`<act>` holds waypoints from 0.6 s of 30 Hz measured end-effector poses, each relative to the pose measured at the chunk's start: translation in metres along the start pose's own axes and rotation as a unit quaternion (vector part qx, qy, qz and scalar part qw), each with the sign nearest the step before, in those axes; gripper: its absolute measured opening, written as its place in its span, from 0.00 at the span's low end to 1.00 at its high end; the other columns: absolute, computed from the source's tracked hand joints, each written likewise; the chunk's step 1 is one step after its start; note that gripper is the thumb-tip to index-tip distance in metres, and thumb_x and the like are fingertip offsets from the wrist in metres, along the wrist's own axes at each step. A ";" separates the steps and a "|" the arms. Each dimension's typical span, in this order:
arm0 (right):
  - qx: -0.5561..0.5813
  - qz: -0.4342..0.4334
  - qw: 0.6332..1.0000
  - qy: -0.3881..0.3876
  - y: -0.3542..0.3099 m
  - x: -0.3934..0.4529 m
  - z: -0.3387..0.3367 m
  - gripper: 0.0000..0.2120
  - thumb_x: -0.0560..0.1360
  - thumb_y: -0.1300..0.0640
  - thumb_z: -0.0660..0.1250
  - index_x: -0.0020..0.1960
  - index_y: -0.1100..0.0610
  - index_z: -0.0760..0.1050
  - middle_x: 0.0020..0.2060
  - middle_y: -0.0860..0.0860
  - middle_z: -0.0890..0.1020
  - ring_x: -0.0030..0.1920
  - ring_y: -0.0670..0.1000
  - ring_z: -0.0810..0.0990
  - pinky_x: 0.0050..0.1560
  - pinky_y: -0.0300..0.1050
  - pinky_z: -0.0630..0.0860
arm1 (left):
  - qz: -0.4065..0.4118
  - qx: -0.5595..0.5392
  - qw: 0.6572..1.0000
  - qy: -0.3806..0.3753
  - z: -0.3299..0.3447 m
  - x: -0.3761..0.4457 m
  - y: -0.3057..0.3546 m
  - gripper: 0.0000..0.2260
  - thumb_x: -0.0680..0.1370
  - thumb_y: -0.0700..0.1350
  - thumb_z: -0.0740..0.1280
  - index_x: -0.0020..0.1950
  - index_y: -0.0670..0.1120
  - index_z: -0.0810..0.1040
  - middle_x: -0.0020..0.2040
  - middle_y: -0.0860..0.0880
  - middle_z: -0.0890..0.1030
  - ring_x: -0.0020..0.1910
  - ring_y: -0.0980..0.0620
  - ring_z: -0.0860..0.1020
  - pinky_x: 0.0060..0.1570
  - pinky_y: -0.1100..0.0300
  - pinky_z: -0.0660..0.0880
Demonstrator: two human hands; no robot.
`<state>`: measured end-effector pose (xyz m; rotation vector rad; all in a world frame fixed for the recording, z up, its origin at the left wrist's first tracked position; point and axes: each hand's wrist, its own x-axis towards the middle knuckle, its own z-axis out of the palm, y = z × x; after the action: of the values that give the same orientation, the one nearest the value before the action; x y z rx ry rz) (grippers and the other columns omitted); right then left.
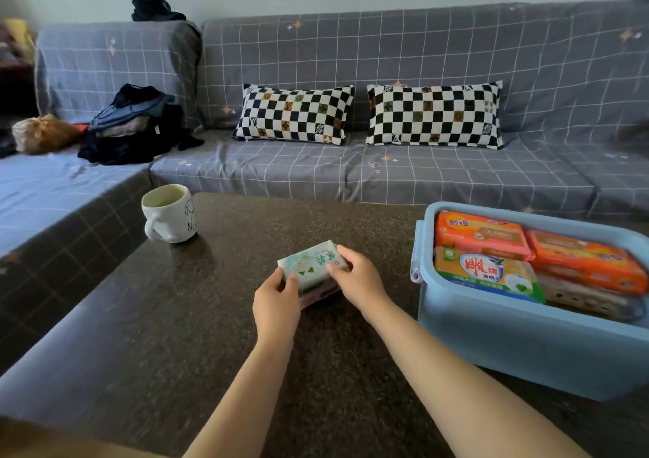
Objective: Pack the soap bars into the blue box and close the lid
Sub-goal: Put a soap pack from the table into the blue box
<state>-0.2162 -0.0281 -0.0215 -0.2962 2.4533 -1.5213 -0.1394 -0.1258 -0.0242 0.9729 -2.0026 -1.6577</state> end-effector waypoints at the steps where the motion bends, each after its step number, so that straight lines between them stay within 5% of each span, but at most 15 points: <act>1: -0.003 0.001 1.000 0.001 0.001 0.004 0.001 0.23 0.77 0.56 0.63 0.72 0.56 0.66 0.69 0.52 0.70 0.69 0.51 0.68 0.67 0.44 0.65 | -0.005 0.006 1.000 0.007 0.001 0.002 -0.003 0.19 0.79 0.46 0.62 0.70 0.46 0.73 0.65 0.50 0.78 0.62 0.52 0.76 0.61 0.56 0.73; 5: 0.022 0.042 0.999 0.019 0.006 0.016 0.001 0.19 0.78 0.52 0.61 0.67 0.55 0.72 0.64 0.53 0.75 0.64 0.52 0.73 0.58 0.42 0.69 | -0.034 -0.001 0.999 0.010 0.004 0.012 -0.013 0.20 0.79 0.49 0.62 0.70 0.48 0.71 0.63 0.49 0.79 0.61 0.51 0.77 0.62 0.52 0.73; 13: 0.014 0.080 0.996 -0.037 0.002 -0.005 -0.005 0.18 0.79 0.50 0.57 0.65 0.57 0.75 0.60 0.52 0.80 0.59 0.50 0.77 0.50 0.40 0.69 | -0.114 -0.094 0.989 -0.016 0.002 0.002 -0.002 0.16 0.81 0.43 0.57 0.68 0.45 0.73 0.54 0.48 0.80 0.48 0.51 0.78 0.41 0.60 0.72; 18: -0.015 0.066 0.997 -0.037 -0.005 -0.039 -0.018 0.17 0.79 0.49 0.58 0.61 0.56 0.78 0.49 0.51 0.81 0.44 0.46 0.77 0.42 0.42 0.72 | -0.098 -0.114 0.988 -0.034 -0.018 -0.029 0.018 0.14 0.80 0.40 0.58 0.63 0.43 0.77 0.43 0.49 0.81 0.39 0.51 0.78 0.36 0.59 0.74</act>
<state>-0.1844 -0.0034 -0.0051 -0.1876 2.3894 -1.3947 -0.1127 -0.1170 0.0014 1.0686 -1.7546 -1.9983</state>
